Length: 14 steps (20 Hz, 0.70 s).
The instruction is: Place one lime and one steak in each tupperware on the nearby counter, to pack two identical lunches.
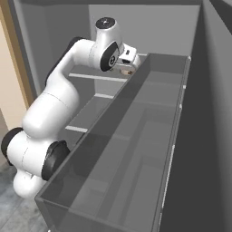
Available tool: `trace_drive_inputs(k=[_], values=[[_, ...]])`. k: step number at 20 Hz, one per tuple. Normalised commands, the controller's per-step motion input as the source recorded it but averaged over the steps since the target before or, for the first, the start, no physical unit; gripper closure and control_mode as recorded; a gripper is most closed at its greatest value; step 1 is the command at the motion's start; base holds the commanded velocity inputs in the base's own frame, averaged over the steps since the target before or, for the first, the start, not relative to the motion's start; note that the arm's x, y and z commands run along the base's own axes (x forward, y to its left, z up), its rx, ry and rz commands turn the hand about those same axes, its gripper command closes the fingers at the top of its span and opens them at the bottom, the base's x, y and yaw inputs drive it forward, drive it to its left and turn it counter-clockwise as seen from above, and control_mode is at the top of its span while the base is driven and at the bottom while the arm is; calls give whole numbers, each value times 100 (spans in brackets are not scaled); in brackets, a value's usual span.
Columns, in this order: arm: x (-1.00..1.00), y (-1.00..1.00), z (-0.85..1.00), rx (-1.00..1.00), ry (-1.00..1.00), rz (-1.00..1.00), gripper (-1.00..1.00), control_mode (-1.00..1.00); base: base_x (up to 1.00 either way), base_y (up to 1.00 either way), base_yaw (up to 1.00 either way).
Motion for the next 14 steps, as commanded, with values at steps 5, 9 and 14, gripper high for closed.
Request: trace_drive_inputs(k=[5,9,14], values=[[31,-18,0,0,-4,-8,-100,-100,0,0,0],[33,-12,0,0,-10,-20,-100,-100,0,0,0],[10,0,0,0,-1,-5,-100,-100,0,0,0]])
